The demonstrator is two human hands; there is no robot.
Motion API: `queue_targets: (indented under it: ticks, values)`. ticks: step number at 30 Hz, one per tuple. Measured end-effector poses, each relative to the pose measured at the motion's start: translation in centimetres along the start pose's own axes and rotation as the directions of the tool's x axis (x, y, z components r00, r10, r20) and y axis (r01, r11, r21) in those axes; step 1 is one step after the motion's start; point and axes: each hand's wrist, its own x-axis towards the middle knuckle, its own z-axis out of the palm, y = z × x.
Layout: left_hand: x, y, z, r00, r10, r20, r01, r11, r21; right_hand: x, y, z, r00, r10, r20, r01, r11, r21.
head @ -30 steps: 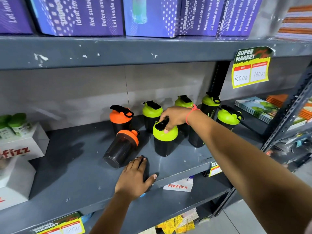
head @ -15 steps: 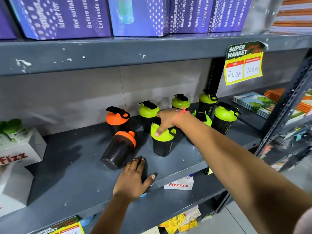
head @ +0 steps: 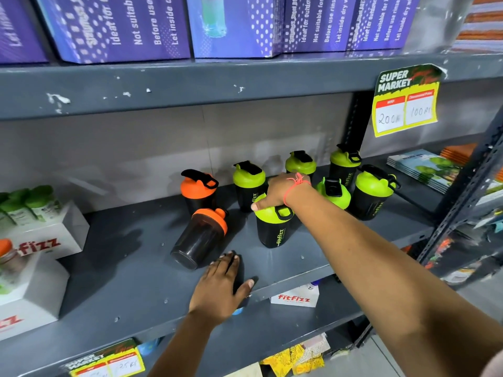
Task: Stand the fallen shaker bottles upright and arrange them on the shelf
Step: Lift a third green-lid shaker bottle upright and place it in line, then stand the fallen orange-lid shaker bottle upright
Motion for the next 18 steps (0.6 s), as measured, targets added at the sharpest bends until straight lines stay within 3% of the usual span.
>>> queue_targets:
  ticks: [2,4,5,6,7,10,14,18]
  values:
    - [-1.2,-0.2,-0.2,1.000,0.002,-0.025,-0.002,1.000,0.007,-0.5,-0.9,0.3,0.954,-0.049,-0.294,0.063,0.997,0.039]
    - [-3.0,-0.5,-1.0,0.997,-0.010,-0.073,0.011,1.000,0.012,-1.3,-2.9,0.8,0.791,-0.134,-0.597,0.205,0.977,0.052]
    - [-4.0,-0.8,-1.4,0.994,-0.014,-0.105,0.016,1.000,0.023,-1.6,-4.2,1.1,0.748,-0.165,-0.643,0.275,0.959,0.074]
    - [-4.8,-1.2,-1.7,0.989,-0.021,-0.150,0.029,0.998,0.058,-1.8,-5.6,1.6,0.761,-0.174,-0.625,0.336,0.930,0.150]
    - [-5.6,-1.6,-1.9,0.981,-0.032,-0.189,0.052,0.994,0.100,-1.9,-7.0,2.2,0.820,-0.167,-0.547,0.366,0.889,0.277]
    - [-7.4,-3.4,-2.7,0.972,-0.105,-0.208,0.135,0.982,0.132,-1.5,-10.9,4.5,0.972,-0.118,-0.202,0.222,0.738,0.637]
    - [-8.6,-6.7,-3.5,0.946,-0.240,-0.216,0.259,0.964,0.062,-0.1,-13.9,7.2,0.996,0.091,0.006,-0.050,0.490,0.870]
    - [-8.1,-9.2,-3.4,0.950,-0.276,-0.147,0.281,0.960,0.015,1.3,-14.9,8.8,0.973,0.185,0.141,-0.155,0.064,0.986]
